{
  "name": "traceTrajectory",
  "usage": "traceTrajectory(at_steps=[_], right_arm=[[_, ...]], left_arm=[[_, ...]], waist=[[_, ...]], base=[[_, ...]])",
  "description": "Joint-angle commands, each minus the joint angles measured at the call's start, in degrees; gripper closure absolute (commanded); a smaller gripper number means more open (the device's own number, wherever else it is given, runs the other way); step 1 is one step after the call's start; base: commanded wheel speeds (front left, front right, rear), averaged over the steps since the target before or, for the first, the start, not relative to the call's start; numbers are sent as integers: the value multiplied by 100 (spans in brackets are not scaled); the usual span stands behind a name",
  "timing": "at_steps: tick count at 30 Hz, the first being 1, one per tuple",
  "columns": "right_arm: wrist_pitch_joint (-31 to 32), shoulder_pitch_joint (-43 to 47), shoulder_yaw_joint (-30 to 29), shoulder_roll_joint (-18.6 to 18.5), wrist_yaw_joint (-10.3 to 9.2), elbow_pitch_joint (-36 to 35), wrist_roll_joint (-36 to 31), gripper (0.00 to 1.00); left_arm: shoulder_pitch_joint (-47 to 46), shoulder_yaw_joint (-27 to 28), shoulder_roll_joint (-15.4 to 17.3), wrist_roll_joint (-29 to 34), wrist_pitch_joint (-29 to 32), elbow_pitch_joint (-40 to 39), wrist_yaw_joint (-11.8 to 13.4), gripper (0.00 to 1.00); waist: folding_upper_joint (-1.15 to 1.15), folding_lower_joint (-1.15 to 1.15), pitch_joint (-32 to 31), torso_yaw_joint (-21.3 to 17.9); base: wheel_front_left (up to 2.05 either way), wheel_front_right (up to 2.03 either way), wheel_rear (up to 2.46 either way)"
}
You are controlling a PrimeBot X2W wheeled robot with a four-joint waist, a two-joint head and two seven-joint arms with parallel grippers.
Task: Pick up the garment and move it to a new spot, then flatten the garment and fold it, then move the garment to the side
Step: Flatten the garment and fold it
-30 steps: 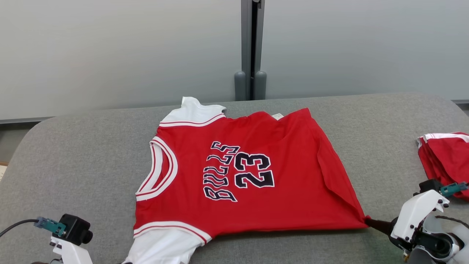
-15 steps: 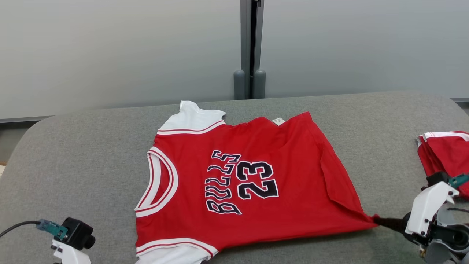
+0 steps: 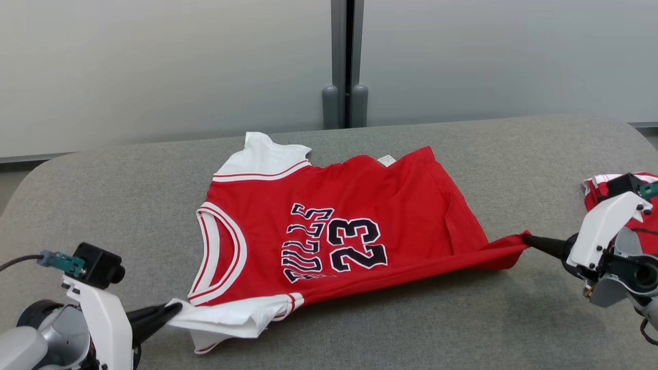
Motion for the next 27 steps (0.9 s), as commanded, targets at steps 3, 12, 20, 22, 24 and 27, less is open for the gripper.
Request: traceTrajectory(at_steps=[3,12,20,22,24,27], right_arm=[[-52,-313,37,113,0,178,-204,100],[-114,-867,189,381,0,563,-653,100],[-278,-1262,358,711,0,969,-1100,100],[-341,-1339,360,788,0,1022,-1167,100],[-414,-1394,371,860,0,1062,-1233,100],[-543,-1469,394,943,0,1059,-1331,100]], left_arm=[[-322,140,-138,166,-118,265,8,100],[-1022,78,-541,700,-127,794,-49,100],[-1741,-239,-1187,1327,-250,1511,-79,100],[-1910,-345,-1295,1457,-303,1692,-70,100],[-2083,-476,-1390,1653,-365,1892,-71,100],[-2291,-655,-1535,1813,-450,2194,-73,100]], waist=[[0,0,139,-27],[0,0,461,-10],[0,0,787,1],[0,0,867,-13],[0,0,951,-30],[0,0,1074,-48]], base=[[0,0,0],[0,0,0],[0,0,0],[0,0,0],[0,0,0],[0,0,0]])
